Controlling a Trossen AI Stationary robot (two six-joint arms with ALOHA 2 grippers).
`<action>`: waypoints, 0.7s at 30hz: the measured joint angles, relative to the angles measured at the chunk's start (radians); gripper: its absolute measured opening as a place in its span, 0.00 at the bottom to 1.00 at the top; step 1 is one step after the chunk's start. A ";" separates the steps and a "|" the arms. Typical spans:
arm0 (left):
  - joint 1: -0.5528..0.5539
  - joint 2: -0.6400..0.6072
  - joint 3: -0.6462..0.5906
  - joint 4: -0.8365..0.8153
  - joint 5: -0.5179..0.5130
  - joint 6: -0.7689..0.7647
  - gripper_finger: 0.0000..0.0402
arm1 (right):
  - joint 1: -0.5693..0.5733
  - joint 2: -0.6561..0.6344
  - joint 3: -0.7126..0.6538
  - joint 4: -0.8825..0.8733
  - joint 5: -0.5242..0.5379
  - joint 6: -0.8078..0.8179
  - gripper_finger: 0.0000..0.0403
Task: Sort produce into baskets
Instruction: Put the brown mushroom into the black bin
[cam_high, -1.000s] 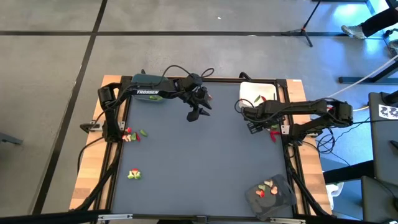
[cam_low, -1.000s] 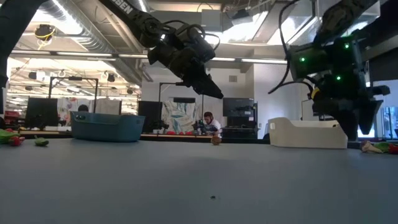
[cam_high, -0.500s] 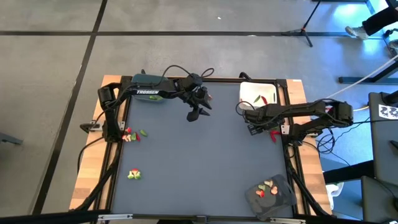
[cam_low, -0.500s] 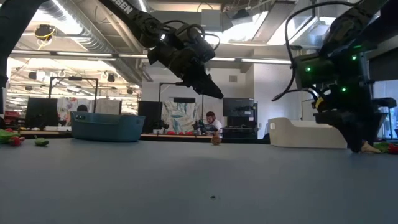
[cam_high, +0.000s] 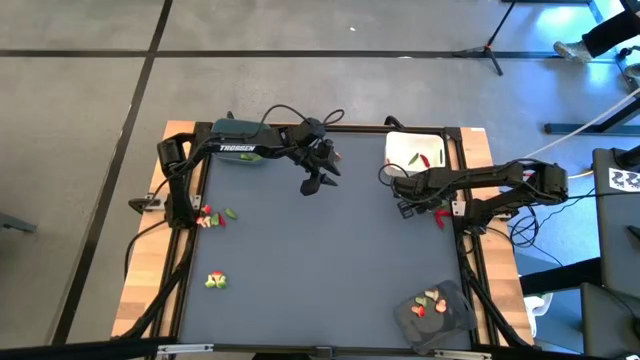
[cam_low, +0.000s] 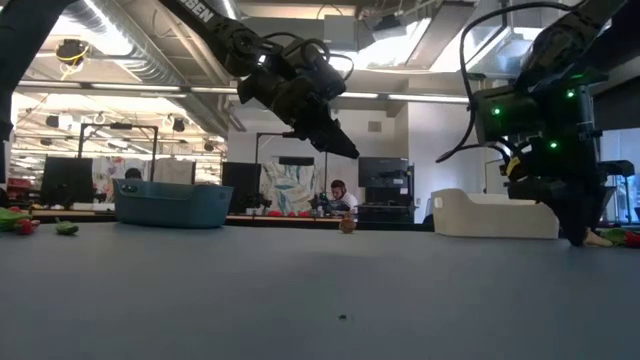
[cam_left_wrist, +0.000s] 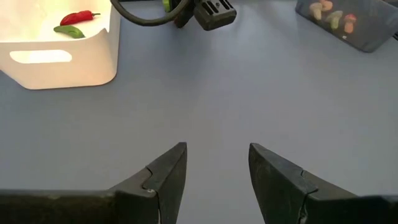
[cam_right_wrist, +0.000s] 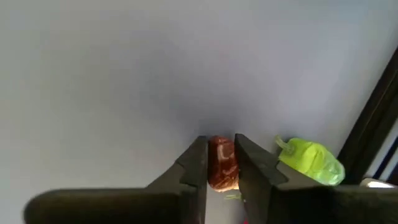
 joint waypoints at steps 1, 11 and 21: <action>0.000 0.000 0.000 0.000 0.000 0.000 0.42 | 0.000 0.001 0.004 -0.005 -0.005 -0.004 0.15; 0.000 0.000 0.000 0.000 0.000 -0.012 0.42 | 0.080 -0.001 0.146 -0.091 -0.068 0.004 0.14; 0.000 0.000 0.000 0.000 0.000 -0.025 0.42 | 0.341 -0.001 0.318 -0.147 -0.141 0.135 0.14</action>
